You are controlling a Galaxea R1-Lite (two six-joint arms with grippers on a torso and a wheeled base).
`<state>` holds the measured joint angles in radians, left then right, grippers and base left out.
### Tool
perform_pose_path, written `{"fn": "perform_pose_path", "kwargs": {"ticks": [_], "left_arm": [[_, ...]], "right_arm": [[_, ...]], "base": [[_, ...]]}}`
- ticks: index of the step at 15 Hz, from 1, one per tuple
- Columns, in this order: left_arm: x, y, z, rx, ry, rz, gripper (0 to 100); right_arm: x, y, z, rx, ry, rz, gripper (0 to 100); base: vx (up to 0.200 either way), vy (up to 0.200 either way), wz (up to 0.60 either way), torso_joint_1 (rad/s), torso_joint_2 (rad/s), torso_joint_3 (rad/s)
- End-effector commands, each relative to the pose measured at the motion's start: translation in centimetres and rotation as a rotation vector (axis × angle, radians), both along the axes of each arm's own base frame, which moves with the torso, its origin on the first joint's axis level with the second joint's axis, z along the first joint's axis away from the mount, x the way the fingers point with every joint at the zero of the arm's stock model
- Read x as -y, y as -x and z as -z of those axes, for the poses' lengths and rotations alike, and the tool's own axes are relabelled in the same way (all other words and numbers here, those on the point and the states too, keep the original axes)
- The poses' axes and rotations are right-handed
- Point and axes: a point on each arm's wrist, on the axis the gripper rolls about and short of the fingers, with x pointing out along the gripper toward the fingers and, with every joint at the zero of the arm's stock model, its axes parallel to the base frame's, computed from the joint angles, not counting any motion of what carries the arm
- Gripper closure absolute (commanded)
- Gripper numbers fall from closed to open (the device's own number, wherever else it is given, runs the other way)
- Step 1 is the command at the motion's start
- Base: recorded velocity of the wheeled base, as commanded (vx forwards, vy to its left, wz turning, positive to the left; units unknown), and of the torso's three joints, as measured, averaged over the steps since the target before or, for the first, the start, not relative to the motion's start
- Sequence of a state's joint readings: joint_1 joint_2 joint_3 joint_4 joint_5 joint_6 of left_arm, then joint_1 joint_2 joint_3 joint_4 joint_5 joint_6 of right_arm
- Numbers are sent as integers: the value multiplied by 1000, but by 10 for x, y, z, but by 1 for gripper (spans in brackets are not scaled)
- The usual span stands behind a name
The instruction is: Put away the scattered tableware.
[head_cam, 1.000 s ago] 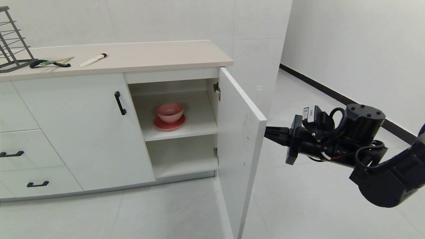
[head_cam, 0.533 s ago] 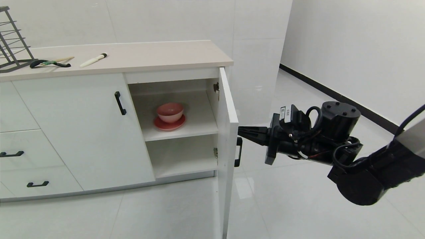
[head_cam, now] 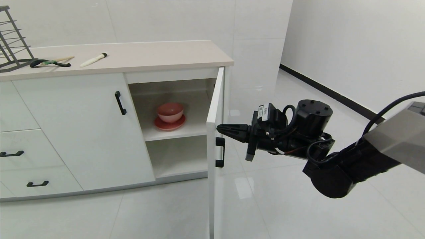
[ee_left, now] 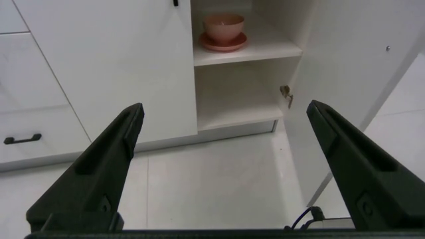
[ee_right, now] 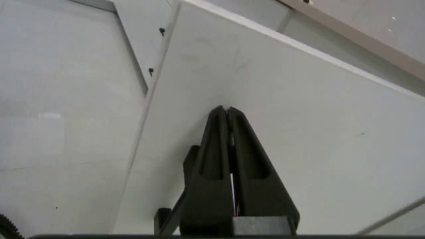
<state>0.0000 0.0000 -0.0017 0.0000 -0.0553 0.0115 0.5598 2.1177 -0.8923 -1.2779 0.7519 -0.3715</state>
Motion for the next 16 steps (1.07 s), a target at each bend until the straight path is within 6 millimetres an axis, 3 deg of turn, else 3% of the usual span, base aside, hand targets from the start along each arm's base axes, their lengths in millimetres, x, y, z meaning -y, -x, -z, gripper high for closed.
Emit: {"fn": "perform_pose_path", "kwargs": {"ticks": [1,7,11,16], "left_arm": [[0,0,0,0,-4,0,0],[0,0,0,0,-7,0,0],[0,0,0,0,-8,0,0],[0,0,0,0,-8,0,0]], "right_arm": [[-10,-1,4,3,-1,-18,100],[-28,-10,6,28,-21,-37,100],[-49,-19,22,10,-23,-42,100],[-61,-36,21,47,-61,-40,100]], "base": [[0,0,0,0,0,0],[0,0,0,0,0,0],[0,0,0,0,0,0],[0,0,0,0,0,0]]}}
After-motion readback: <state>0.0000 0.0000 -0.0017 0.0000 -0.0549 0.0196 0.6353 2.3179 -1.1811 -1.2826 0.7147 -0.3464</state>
